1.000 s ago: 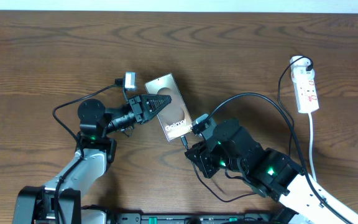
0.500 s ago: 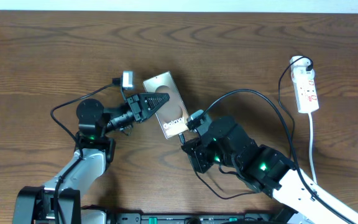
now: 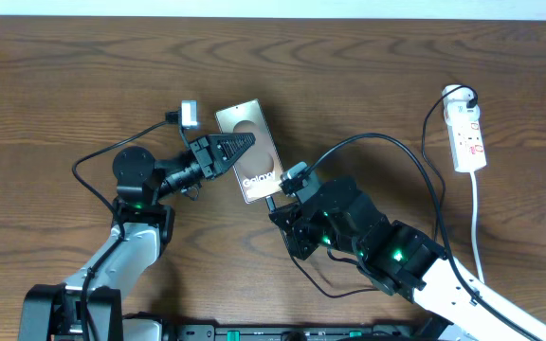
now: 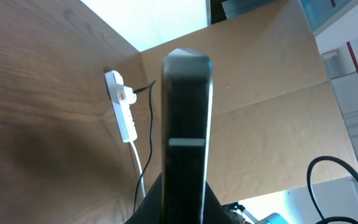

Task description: Plug charger to phone and switch on socket

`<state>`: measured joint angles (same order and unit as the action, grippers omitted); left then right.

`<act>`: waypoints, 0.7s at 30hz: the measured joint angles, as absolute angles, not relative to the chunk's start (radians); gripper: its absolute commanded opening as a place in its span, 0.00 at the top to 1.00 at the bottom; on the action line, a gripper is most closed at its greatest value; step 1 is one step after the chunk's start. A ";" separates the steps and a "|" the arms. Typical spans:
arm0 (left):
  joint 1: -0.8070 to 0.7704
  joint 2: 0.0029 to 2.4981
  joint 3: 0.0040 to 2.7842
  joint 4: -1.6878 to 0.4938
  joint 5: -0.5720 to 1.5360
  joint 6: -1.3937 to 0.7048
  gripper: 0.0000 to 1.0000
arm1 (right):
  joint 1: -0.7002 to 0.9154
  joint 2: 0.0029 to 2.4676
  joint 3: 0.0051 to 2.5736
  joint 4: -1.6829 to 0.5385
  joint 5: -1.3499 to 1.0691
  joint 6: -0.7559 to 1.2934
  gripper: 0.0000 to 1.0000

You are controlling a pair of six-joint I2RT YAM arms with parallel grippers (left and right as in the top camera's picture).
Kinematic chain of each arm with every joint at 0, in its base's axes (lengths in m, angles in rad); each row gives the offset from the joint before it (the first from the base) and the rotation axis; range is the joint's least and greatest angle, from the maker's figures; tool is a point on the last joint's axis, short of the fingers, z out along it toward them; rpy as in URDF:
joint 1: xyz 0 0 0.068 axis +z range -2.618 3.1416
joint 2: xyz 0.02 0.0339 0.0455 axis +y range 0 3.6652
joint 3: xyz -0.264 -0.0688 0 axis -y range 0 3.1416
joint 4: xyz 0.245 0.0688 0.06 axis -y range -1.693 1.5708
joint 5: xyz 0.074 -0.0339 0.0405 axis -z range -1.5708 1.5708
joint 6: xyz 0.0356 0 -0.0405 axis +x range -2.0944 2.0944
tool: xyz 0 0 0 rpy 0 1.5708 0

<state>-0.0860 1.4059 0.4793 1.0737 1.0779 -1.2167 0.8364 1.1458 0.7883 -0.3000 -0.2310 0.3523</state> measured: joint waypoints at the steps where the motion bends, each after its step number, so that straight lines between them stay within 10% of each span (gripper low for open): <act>1: -0.086 1.406 0.479 1.074 1.076 -1.214 0.93 | 0.836 1.146 0.788 -0.294 -0.230 0.352 0.99; 21: -0.076 1.406 0.489 1.081 1.058 -1.204 0.93 | 0.842 1.151 0.768 -0.202 -0.228 0.393 0.90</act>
<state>-0.0765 1.4059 0.4889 1.0809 1.0580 -1.2041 0.8417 1.1515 0.7681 -0.2016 -0.2276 0.3931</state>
